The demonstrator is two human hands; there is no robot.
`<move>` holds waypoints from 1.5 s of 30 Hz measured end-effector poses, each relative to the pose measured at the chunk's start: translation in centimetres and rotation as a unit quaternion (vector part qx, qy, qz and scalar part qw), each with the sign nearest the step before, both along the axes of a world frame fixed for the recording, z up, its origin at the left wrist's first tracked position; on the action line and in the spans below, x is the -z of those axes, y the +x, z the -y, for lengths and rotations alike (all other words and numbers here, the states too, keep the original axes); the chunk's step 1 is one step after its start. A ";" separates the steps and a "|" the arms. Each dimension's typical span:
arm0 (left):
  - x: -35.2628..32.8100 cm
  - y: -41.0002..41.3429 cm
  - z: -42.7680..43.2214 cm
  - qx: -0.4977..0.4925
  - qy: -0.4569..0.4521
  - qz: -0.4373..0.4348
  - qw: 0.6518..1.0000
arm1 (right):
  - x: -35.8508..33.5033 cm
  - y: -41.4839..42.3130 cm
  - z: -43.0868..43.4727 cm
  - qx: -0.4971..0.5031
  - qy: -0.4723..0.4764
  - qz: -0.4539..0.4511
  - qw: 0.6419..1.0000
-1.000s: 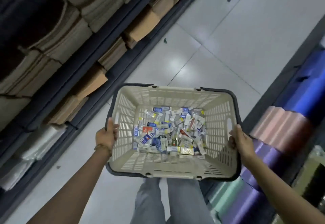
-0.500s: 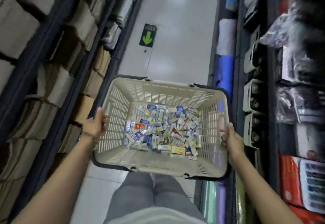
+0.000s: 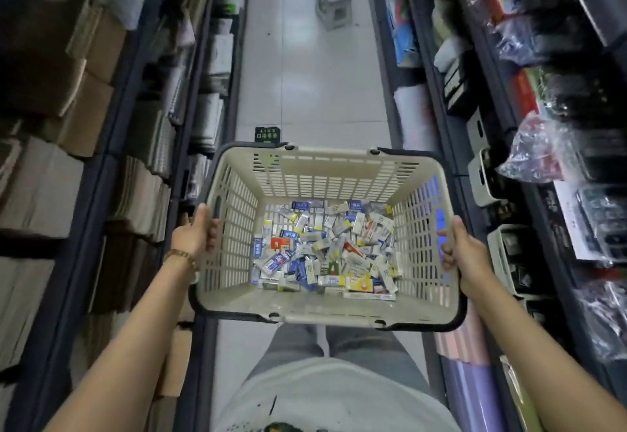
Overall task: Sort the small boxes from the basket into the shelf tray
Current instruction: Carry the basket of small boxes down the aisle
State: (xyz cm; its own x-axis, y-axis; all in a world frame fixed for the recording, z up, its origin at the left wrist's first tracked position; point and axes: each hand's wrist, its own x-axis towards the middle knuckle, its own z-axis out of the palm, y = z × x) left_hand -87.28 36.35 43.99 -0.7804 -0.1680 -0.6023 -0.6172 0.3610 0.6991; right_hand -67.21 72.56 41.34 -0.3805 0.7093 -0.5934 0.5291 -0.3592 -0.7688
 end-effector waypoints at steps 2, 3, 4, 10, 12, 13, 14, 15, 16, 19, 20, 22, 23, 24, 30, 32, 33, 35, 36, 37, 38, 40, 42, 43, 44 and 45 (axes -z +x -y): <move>-0.3 -4.4 -2.2 0.006 0.012 -0.003 1.000 | -0.3 -3.6 -1.9 0.006 -0.008 -0.006 1.000; -0.4 -6.6 -3.4 0.011 0.011 -0.005 1.000 | -0.3 -5.5 -2.9 0.010 -0.007 -0.001 1.000; -0.5 -8.7 -4.8 0.014 0.013 -0.007 1.000 | -0.3 -7.5 -4.1 0.010 -0.006 0.005 1.000; -0.4 -19.5 -12.1 -0.024 0.027 -0.029 0.999 | 0.0 -20.8 -12.4 -0.018 -0.008 0.007 1.000; -0.6 -22.7 -14.0 -0.042 0.018 -0.035 0.998 | -0.3 -24.9 -15.1 -0.026 -0.005 0.011 1.000; -0.7 -24.4 -14.9 -0.052 0.018 -0.039 0.998 | -0.5 -27.0 -16.3 -0.033 -0.002 0.012 0.999; -0.8 -26.2 -15.7 -0.060 0.017 -0.042 0.997 | -0.8 -29.3 -17.5 -0.040 0.000 0.012 0.999; -1.0 -28.0 -16.7 -0.065 0.013 -0.041 0.997 | -1.1 -31.6 -18.7 -0.045 0.000 0.010 0.999; -1.1 -30.0 -17.6 -0.068 0.008 -0.038 0.997 | -1.3 -33.9 -19.8 -0.048 -0.002 0.006 0.999; -0.9 -36.3 -20.5 -0.075 0.012 -0.032 0.997 | -1.1 -40.8 -23.0 -0.052 -0.003 -0.001 0.999; -0.8 -38.6 -21.3 -0.077 0.022 -0.033 0.996 | -0.9 -43.1 -24.0 -0.055 -0.004 -0.001 0.999; -0.2 -43.3 -23.0 -0.072 0.039 -0.032 0.996 | -0.4 -47.7 -25.7 -0.055 -0.004 0.001 0.999; 0.0 -45.7 -23.8 -0.068 0.042 -0.030 0.996 | -0.3 -50.0 -26.4 -0.055 -0.001 0.004 0.998; 0.2 -48.2 -24.7 -0.065 0.044 -0.029 0.997 | -0.2 -52.3 -27.1 -0.055 0.001 0.007 0.998; -0.2 -63.3 -29.4 -0.020 0.034 -0.025 0.999 | -1.5 -64.8 -30.5 -0.033 0.003 0.028 0.999; -0.5 -68.3 -31.1 -0.013 0.033 -0.023 0.999 | -1.9 -68.6 -31.9 -0.024 -0.004 0.030 0.999; -0.4 -70.7 -32.0 -0.013 0.035 -0.022 0.999 | -1.9 -70.6 -32.8 -0.019 -0.010 0.030 0.999; -0.1 -75.1 -34.0 -0.011 0.033 -0.015 0.999 | -1.8 -74.6 -34.7 -0.013 -0.018 0.037 0.999; 0.1 -77.3 -35.2 -0.012 0.035 -0.011 0.999 | -1.6 -76.7 -35.9 -0.013 -0.020 0.038 0.999; 0.4 -79.4 -36.3 -0.017 0.039 -0.007 0.999 | -1.3 -78.9 -37.1 -0.015 -0.023 0.037 0.999; 0.7 -81.2 -37.5 -0.025 0.042 0.000 0.999 | -1.0 -81.1 -38.4 -0.019 -0.027 0.037 0.999; 1.1 -84.8 -39.9 -0.043 0.055 0.014 0.997 | -0.4 -85.7 -41.1 -0.029 -0.036 0.041 0.998; 1.2 -87.9 -42.1 -0.062 0.057 0.014 0.996 | 0.0 -90.2 -43.8 -0.040 -0.039 0.046 0.997; 1.1 -89.4 -43.1 -0.069 0.054 0.009 0.996 | 0.0 -92.4 -45.1 -0.046 -0.037 0.048 0.997; 1.0 -90.9 -44.1 -0.073 0.051 0.004 0.996 | 0.0 -94.6 -46.3 -0.054 -0.034 0.047 0.997; 1.0 -92.4 -45.0 -0.075 0.049 -0.002 0.996 | 0.0 -96.8 -47.5 -0.061 -0.030 0.043 0.997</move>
